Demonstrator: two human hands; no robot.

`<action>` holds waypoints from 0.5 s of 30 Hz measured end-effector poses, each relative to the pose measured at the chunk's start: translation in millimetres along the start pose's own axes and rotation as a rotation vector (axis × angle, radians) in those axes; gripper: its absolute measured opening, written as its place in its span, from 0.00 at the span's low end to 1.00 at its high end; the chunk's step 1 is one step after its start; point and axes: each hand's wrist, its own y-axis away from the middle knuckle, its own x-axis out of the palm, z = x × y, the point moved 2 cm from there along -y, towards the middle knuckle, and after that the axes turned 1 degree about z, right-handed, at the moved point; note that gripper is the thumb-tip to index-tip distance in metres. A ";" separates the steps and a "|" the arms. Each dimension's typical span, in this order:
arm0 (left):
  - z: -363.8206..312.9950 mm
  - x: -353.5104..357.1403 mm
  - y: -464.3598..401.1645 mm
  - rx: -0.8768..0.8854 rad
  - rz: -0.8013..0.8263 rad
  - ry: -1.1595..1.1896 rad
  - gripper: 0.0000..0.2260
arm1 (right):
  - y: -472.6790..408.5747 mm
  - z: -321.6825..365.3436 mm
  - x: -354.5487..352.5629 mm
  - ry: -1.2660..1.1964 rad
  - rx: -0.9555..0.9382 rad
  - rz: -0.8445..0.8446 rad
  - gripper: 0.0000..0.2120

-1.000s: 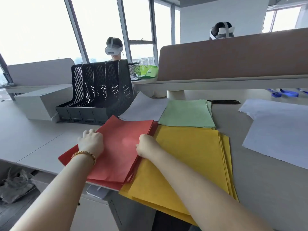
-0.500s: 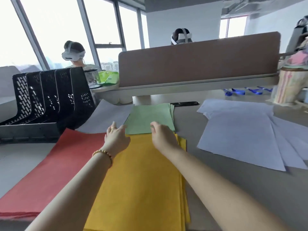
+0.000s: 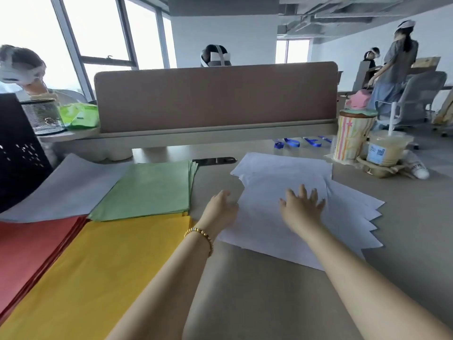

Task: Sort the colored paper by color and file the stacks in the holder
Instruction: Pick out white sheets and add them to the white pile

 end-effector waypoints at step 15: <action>21.8 21.8 -12.3 -0.038 -0.112 -0.348 0.32 | -25.8 -51.5 -16.8 -0.132 0.068 -0.084 0.20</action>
